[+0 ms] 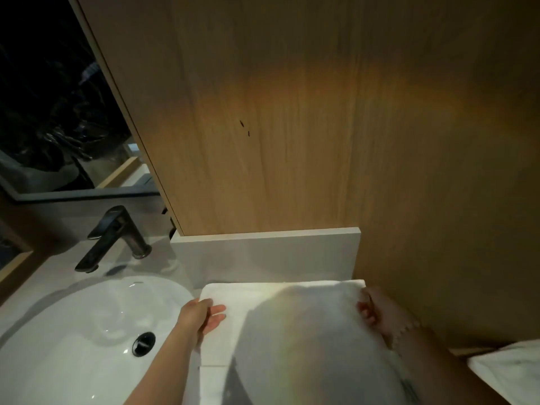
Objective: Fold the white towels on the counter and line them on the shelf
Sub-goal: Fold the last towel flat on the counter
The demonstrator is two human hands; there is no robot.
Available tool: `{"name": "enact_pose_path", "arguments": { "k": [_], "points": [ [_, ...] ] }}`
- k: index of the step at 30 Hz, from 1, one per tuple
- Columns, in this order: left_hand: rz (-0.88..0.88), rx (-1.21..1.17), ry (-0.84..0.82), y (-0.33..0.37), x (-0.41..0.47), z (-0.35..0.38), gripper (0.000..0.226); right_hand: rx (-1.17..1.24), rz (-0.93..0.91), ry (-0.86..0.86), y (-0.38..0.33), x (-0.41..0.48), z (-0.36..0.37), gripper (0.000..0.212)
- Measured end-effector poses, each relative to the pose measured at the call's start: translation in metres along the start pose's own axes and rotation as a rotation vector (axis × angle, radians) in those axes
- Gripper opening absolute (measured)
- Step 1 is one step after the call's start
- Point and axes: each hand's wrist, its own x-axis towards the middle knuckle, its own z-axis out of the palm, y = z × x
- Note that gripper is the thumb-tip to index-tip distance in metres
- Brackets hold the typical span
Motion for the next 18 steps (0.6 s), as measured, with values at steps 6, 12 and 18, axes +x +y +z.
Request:
{"name": "enact_pose_path", "arguments": {
  "k": [6,12,18],
  "points": [
    [0.057,-0.077,-0.037,0.008,-0.014,-0.011,0.016,0.172,-0.100,0.059,-0.004,-0.017,-0.002,0.030],
    [0.244,-0.095,-0.064,0.005,-0.050,-0.027,0.016,0.234,-0.081,-0.052,-0.009,-0.046,-0.009,0.040],
    [0.253,-0.149,-0.144,-0.020,-0.079,-0.054,0.022,0.247,-0.073,-0.185,0.010,-0.087,-0.037,0.018]
  ]
}}
